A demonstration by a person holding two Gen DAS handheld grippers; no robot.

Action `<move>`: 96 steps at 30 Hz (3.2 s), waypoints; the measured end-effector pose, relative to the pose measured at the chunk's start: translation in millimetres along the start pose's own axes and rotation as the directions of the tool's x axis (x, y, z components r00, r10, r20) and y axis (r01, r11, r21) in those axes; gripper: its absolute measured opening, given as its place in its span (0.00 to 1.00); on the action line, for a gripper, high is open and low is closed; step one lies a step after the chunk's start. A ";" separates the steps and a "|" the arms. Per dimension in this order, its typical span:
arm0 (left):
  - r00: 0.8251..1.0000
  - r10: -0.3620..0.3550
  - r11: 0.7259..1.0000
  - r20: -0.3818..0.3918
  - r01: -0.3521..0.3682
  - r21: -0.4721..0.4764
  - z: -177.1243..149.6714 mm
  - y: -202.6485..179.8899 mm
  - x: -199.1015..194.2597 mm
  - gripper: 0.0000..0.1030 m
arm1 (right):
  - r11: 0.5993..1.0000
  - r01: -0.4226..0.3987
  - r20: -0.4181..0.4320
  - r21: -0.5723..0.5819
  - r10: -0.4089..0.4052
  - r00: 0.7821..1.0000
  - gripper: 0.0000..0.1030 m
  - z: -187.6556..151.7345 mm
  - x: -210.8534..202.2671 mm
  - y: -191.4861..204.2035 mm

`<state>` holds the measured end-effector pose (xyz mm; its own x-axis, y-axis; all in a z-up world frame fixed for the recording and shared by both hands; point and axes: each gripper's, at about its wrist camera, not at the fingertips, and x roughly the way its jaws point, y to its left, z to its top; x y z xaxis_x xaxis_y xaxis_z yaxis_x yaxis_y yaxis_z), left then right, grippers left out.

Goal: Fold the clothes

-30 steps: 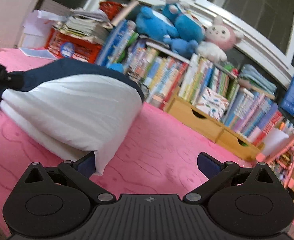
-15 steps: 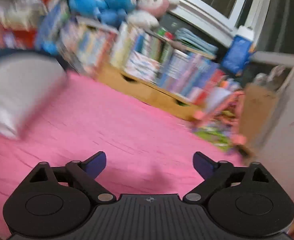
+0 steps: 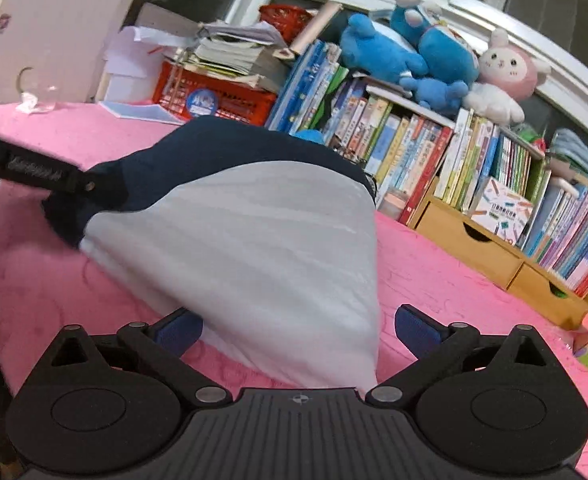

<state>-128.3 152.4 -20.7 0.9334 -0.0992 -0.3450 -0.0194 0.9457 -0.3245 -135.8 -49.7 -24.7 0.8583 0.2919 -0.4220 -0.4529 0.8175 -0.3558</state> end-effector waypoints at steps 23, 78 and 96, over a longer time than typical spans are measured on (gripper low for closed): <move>0.999 -0.032 0.997 -0.030 0.034 0.067 -0.9 -11.0 2.8 0.29 | 0.985 0.155 -0.074 0.073 -0.149 0.986 0.78 -28.5 -4.7 -55.4; 0.993 -0.112 0.982 -0.030 0.115 0.150 0.7 27.6 -13.5 0.51 | 0.928 -0.337 -0.272 0.162 0.370 0.888 0.18 156.9 223.6 49.7; 0.987 -0.159 0.982 -0.006 0.159 0.107 -1.8 38.2 -15.2 0.50 | 0.813 -0.479 -0.020 0.331 0.514 0.858 0.58 104.4 92.6 -41.0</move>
<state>-143.9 189.5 -29.4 0.9225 -0.2502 -0.2939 0.1675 0.9455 -0.2793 -12.5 -4.3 37.9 0.4985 0.6604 -0.5616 -0.6996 0.6890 0.1892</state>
